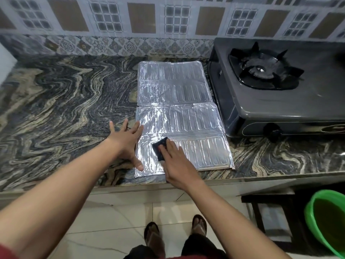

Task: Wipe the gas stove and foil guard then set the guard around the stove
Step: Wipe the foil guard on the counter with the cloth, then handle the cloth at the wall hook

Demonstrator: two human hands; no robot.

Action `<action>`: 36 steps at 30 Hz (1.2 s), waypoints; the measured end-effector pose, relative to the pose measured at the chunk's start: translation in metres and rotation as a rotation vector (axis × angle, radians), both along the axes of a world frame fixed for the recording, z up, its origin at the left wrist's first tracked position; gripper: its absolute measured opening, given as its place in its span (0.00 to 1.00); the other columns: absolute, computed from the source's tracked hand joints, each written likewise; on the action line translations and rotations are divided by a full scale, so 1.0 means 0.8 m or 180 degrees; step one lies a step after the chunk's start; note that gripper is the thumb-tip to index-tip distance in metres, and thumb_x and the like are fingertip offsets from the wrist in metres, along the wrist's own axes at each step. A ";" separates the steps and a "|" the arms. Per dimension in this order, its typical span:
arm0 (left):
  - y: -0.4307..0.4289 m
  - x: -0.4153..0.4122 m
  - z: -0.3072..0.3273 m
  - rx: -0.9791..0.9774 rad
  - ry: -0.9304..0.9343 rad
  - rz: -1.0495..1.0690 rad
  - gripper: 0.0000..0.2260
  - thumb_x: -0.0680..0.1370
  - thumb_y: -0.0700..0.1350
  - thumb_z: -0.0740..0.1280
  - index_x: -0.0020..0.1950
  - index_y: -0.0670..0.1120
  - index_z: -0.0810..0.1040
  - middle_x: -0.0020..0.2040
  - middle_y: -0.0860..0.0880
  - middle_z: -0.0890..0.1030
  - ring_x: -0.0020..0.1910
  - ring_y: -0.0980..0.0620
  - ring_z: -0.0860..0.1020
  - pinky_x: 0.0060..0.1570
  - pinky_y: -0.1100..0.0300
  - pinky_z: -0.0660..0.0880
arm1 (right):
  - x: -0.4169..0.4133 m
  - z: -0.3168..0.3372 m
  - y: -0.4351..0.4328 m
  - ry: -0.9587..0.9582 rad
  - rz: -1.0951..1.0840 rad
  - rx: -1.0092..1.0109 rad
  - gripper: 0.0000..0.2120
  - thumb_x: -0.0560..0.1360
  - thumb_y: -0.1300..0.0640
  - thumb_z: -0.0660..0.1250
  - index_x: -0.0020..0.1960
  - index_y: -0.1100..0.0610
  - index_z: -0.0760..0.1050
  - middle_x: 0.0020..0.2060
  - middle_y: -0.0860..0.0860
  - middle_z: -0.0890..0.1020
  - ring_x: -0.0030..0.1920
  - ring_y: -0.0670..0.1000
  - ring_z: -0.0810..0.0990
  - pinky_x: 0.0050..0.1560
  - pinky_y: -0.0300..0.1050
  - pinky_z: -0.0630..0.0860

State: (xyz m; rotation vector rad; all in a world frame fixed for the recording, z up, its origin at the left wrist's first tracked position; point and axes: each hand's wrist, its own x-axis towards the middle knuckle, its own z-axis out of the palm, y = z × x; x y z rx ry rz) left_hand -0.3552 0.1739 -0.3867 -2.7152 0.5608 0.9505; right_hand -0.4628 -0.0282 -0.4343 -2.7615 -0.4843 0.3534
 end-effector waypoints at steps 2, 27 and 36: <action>-0.002 0.000 0.002 0.0007 0.0014 0.0027 0.76 0.45 0.80 0.69 0.78 0.51 0.30 0.79 0.52 0.32 0.76 0.39 0.31 0.65 0.22 0.36 | 0.001 0.001 -0.018 0.0000 0.0017 -0.0202 0.35 0.82 0.38 0.46 0.80 0.58 0.45 0.79 0.58 0.44 0.79 0.57 0.42 0.78 0.56 0.40; -0.136 -0.066 0.027 -0.0782 -0.0381 -0.0043 0.31 0.79 0.56 0.64 0.80 0.53 0.57 0.81 0.48 0.49 0.80 0.40 0.42 0.72 0.29 0.42 | 0.013 0.048 -0.116 0.0336 -0.2094 0.0701 0.19 0.73 0.54 0.71 0.62 0.57 0.75 0.52 0.54 0.83 0.54 0.58 0.81 0.52 0.48 0.77; -0.167 -0.053 0.065 -0.2749 0.0194 0.0899 0.20 0.77 0.44 0.71 0.69 0.51 0.76 0.63 0.49 0.81 0.62 0.50 0.78 0.64 0.58 0.71 | 0.013 0.069 -0.136 0.0519 -0.1927 0.2486 0.11 0.72 0.66 0.70 0.45 0.49 0.79 0.43 0.49 0.83 0.42 0.50 0.81 0.47 0.43 0.77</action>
